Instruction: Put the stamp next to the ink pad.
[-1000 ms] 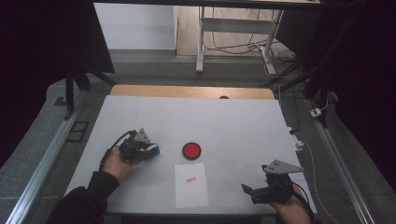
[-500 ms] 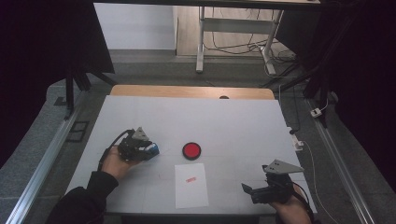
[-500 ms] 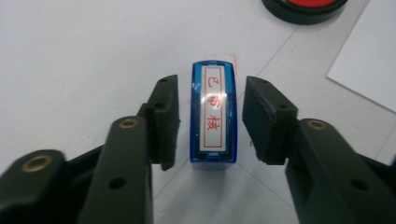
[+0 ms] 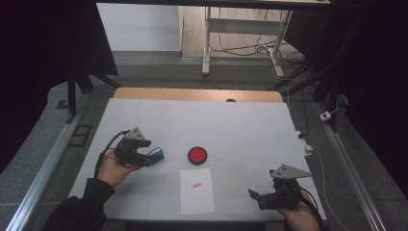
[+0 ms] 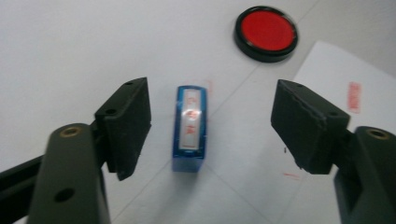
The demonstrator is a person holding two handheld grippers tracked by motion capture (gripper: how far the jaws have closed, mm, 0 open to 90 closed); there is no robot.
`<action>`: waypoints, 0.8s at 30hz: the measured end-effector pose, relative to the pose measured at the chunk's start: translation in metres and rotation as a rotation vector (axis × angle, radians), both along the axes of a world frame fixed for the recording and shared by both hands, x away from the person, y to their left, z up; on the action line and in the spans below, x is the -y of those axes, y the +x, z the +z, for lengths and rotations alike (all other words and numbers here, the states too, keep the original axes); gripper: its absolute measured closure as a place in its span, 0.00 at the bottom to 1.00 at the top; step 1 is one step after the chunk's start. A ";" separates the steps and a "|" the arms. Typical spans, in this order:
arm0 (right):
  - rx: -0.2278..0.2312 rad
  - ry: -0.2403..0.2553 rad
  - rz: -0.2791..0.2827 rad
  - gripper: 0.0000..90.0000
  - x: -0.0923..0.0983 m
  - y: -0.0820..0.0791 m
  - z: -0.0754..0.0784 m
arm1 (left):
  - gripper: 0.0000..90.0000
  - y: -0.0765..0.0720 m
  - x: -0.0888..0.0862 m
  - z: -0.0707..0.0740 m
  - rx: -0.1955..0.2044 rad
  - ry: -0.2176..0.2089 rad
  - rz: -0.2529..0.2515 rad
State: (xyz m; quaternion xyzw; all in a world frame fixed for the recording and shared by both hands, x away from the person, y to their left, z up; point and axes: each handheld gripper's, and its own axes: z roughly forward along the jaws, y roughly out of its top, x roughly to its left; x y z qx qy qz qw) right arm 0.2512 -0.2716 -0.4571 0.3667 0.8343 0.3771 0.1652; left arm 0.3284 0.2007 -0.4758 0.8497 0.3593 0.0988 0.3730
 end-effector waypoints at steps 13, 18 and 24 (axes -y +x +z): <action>0.004 -0.007 -0.022 0.00 0.006 -0.001 0.001 | 0.08 -0.027 0.002 0.017 0.012 -0.076 -0.031; 0.001 -0.001 -0.034 0.00 0.008 -0.001 0.001 | 0.05 -0.041 -0.002 0.019 0.014 -0.088 -0.021; 0.001 -0.002 -0.033 0.00 0.009 -0.001 0.001 | 0.04 -0.055 -0.010 0.021 0.014 -0.119 -0.001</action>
